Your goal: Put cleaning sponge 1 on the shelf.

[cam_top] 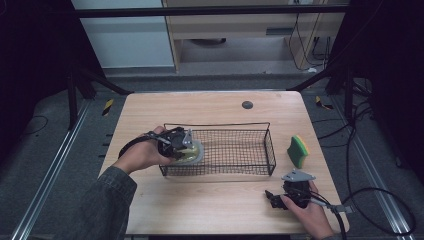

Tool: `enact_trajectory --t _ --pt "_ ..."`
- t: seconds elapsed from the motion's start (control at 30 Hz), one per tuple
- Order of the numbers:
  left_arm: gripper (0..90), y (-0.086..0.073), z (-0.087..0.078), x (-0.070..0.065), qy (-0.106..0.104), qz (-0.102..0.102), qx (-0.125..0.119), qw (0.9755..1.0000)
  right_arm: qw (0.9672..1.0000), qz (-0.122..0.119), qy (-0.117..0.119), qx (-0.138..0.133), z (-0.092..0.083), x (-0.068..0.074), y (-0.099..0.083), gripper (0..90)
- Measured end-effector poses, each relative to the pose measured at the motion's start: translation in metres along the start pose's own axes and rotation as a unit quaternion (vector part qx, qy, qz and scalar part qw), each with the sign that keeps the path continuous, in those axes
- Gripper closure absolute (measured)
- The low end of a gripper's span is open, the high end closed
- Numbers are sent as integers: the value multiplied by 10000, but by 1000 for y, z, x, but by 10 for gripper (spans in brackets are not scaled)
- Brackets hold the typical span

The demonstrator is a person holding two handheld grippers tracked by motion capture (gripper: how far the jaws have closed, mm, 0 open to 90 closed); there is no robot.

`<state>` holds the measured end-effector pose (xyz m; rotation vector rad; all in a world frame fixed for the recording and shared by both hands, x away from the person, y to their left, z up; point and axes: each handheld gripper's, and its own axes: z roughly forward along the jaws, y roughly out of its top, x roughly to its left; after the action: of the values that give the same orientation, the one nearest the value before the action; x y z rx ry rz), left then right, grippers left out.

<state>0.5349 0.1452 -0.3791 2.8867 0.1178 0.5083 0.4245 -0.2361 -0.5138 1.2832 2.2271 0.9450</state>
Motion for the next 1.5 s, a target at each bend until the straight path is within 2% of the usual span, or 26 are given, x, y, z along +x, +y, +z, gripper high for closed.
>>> enact_trajectory --t 0.13,0.17,0.3,0.5,0.53,0.83,1.03,1.07,1.23,1.3,1.5 --pt "704 0 1 0 -22 -53 5 10000 10000 0 0 -1 0 0 0 7" --pt "704 1 1 0 -3 11 13 10000 10000 1 1 1 0 0 0 7" --pt "704 1 3 -1 -62 -37 37 10000 10000 -2 0 0 0 0 0 7" --pt "704 2 9 1 -87 20 71 9999 10000 0 0 1 0 0 0 7" --pt "704 1 9 -1 -133 -48 76 9999 10000 -1 -1 1 0 0 0 7" --pt "692 0 12 -1 -153 -111 76 9998 10000 1 2 1 0 0 0 7" --pt "690 -1 8 1 -157 -102 -20 9998 10000 -3 4 -1 0 0 0 7" --pt "689 -1 6 0 -186 -181 -77 9996 10000 -4 3 0 0 0 0 7" --pt "680 -3 3 1 -150 -188 -131 9996 10000 -3 4 0 0 0 0 7" --pt "678 -3 2 1 -165 -259 -154 9994 10000 -6 4 0 0 0 0 7" --pt "667 -2 0 1 -121 -210 -187 9995 10000 -5 3 -1 0 0 0 7"
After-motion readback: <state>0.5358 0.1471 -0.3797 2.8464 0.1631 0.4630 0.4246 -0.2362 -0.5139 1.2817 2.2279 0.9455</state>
